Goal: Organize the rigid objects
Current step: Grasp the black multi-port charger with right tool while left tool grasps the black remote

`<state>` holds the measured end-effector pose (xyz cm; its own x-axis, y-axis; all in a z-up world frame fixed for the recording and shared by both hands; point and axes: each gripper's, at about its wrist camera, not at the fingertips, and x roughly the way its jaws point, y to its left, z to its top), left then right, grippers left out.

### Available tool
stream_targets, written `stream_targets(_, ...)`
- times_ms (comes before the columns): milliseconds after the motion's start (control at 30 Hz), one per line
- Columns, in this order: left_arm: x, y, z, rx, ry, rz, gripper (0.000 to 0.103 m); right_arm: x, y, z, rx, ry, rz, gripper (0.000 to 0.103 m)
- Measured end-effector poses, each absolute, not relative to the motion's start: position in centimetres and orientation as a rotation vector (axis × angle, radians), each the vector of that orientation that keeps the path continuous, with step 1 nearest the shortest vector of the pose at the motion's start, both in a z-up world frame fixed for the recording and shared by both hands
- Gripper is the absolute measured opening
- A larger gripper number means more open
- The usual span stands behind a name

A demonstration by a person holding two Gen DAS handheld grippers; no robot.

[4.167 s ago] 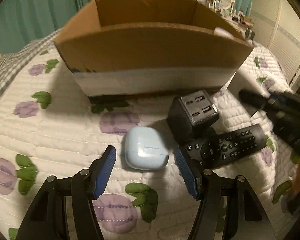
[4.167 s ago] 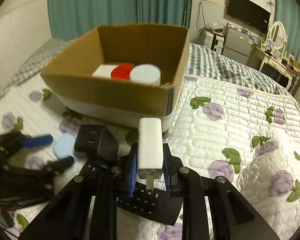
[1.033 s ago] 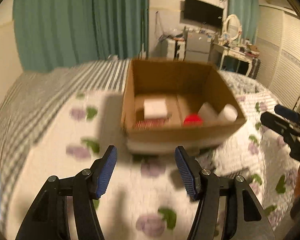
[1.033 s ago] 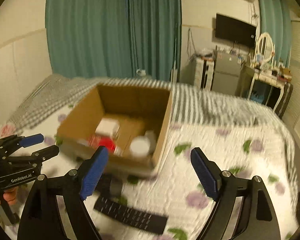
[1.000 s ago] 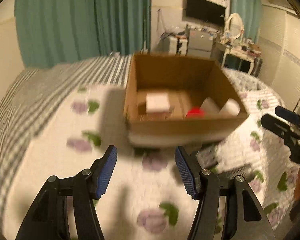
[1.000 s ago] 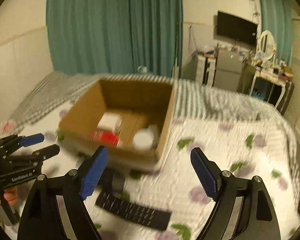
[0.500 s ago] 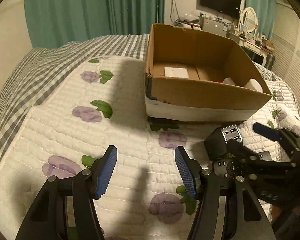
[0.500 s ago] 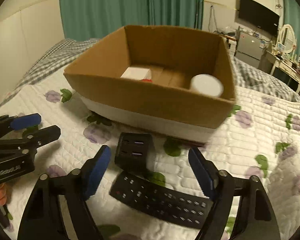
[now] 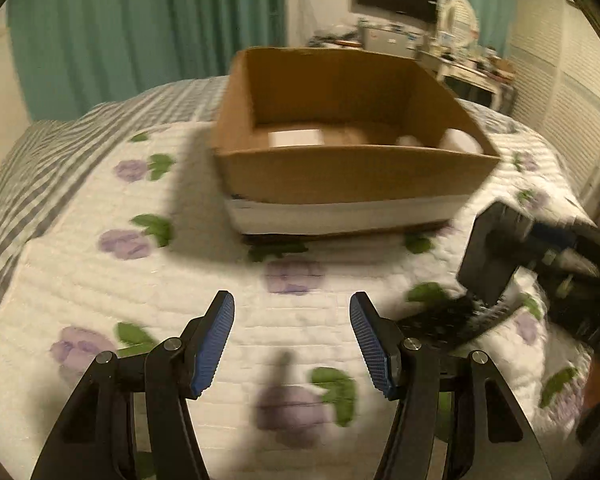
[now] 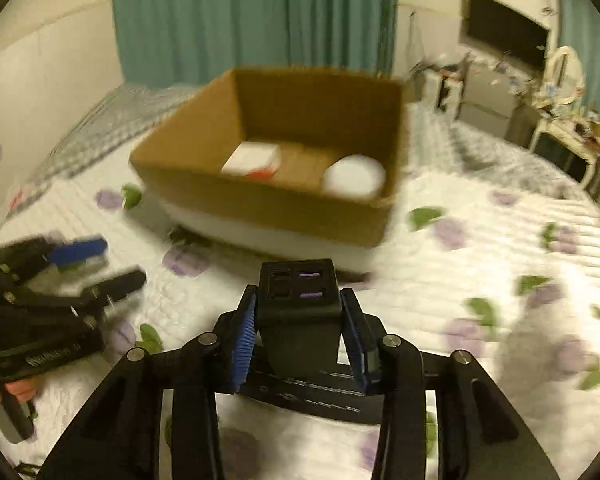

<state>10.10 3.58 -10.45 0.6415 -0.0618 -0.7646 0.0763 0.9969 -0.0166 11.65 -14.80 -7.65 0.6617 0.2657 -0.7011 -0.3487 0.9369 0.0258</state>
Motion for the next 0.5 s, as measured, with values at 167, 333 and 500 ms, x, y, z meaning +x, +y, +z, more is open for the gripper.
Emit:
stream_targets(167, 9.8, 0.9, -10.4, 0.035, 0.876, -0.175, 0.063, 9.4, -18.5, -6.5, -0.130, 0.756, 0.235, 0.039)
stream_targets(333, 9.6, -2.8, -11.0, 0.115, 0.885, -0.271, 0.063, 8.8, -22.0, -6.7, -0.069, 0.795, 0.176, 0.039)
stream_targets(500, 9.3, -5.8, -12.4, 0.195, 0.918, -0.341, 0.063, 9.3, -23.0, -7.1, -0.036, 0.811, 0.170, 0.039)
